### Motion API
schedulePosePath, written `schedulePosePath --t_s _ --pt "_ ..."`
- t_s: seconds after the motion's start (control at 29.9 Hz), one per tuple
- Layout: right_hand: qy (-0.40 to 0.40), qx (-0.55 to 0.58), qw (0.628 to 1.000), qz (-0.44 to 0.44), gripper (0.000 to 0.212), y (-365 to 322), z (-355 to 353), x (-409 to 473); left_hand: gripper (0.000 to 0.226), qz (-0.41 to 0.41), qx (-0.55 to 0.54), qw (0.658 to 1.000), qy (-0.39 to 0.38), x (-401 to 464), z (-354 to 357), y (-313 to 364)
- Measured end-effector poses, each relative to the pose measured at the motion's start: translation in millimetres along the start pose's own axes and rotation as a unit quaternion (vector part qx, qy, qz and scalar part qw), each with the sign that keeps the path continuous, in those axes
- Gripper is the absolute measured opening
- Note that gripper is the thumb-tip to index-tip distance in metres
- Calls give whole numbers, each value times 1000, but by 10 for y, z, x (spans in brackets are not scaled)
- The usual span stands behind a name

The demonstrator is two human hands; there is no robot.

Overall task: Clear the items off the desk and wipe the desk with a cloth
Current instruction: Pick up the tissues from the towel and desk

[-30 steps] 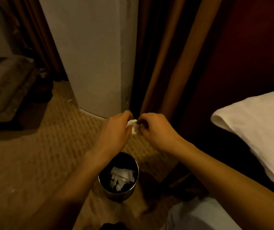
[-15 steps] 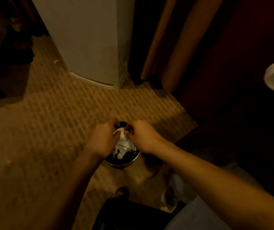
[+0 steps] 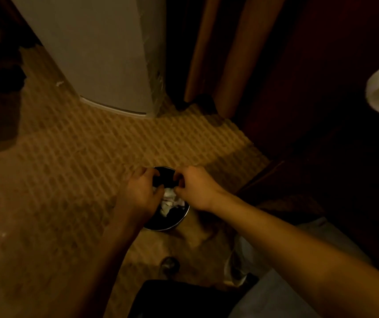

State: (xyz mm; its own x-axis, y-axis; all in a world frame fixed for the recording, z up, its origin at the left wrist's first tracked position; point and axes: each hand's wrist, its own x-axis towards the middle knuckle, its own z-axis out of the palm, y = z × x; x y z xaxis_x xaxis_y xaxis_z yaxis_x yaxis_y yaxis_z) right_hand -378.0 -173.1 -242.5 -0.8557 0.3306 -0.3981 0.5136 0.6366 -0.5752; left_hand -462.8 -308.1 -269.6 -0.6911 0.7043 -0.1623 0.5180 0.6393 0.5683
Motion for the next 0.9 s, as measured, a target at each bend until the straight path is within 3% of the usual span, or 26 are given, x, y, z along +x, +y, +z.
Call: schedulePosePath --t_s 0.2,0.4,0.67,0.9 --pt "30 -2 999 -19 21 -77 -340 -226 29 25 4 1000 14 42 -154 380" --pt "117 -7 992 -50 29 -145 -997 -653 32 122 -11 990 67 150 -431 1157" --pt "284 -80 952 -87 10 -131 -1974 -1470 34 288 13 948 137 54 -910 2498" --pt "374 -64 923 -56 27 42 -2673 -2300 34 387 -11 911 144 -128 -1048 3629"
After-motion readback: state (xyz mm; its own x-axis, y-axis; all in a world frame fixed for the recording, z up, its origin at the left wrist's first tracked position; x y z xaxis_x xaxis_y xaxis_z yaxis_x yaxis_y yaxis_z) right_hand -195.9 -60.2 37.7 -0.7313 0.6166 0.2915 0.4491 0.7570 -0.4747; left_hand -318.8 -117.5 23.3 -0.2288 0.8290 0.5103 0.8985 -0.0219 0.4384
